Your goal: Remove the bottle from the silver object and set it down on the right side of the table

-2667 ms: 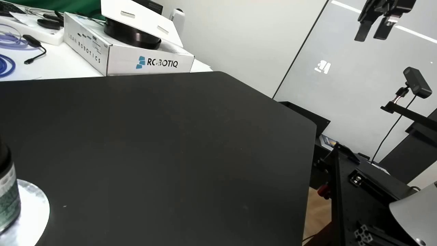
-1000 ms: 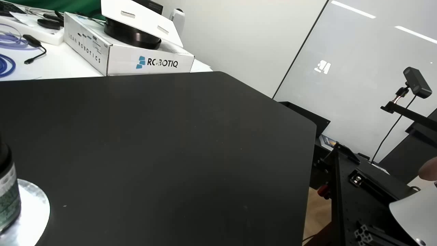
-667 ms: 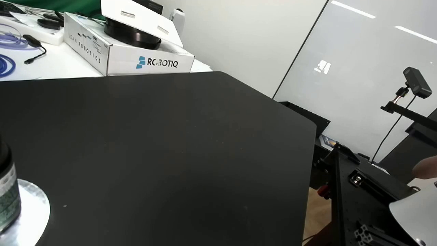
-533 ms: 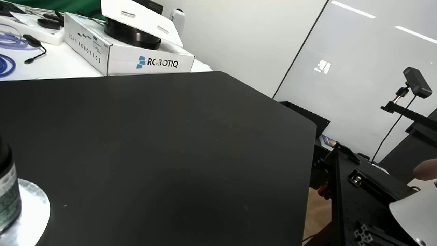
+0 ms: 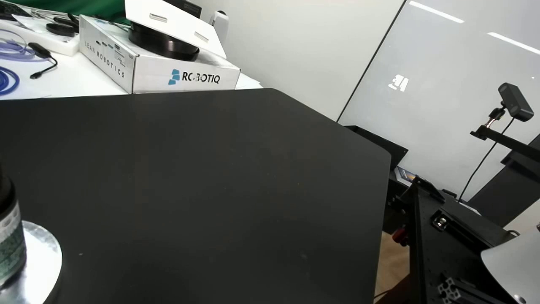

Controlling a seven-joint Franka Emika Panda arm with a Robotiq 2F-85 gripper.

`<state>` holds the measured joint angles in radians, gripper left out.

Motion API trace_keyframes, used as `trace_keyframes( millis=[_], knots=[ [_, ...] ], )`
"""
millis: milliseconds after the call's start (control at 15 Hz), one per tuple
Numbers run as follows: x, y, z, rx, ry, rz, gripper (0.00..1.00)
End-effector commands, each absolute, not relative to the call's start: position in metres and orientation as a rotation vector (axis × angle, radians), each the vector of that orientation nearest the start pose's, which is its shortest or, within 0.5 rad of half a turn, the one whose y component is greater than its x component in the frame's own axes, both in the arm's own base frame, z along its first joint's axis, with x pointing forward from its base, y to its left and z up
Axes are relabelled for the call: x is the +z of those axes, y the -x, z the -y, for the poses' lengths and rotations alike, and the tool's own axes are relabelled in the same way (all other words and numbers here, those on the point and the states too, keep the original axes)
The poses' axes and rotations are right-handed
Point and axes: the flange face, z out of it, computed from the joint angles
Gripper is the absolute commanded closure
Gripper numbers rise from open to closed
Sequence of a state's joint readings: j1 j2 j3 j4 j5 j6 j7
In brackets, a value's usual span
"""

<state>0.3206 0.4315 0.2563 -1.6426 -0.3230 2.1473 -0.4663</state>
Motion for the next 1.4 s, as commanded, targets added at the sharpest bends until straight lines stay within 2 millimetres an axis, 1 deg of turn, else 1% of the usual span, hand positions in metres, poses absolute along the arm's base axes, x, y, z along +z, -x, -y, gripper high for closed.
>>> trace_keyframes(
  millis=[0, 67, 133, 200, 533, 600, 733, 933, 1067, 1333],
  knots=[
    [0.371, -0.591, -0.389, -0.028, 2.81, 1.75, 0.0],
    [0.374, -0.584, -0.369, -0.08, 2.763, 1.812, 0.0],
    [0.37, -0.582, -0.379, -0.066, 2.757, 1.818, 0.0],
    [0.367, -0.58, -0.382, -0.064, 2.751, 1.825, 0.0],
    [0.367, -0.586, -0.372, -0.067, 2.759, 1.812, 0.0],
    [0.367, -0.586, -0.373, -0.068, 2.759, 1.812, 0.0],
    [0.361, -0.595, -0.38, -0.113, 2.737, 1.845, 0.0],
    [0.336, -0.607, -0.4, -0.141, 2.724, 1.837, 0.0],
    [0.318, -0.611, -0.412, -0.135, 2.713, 1.826, 0.0],
    [0.284, -0.613, -0.432, -0.04, 2.718, 1.78, 0.0]
  ],
)
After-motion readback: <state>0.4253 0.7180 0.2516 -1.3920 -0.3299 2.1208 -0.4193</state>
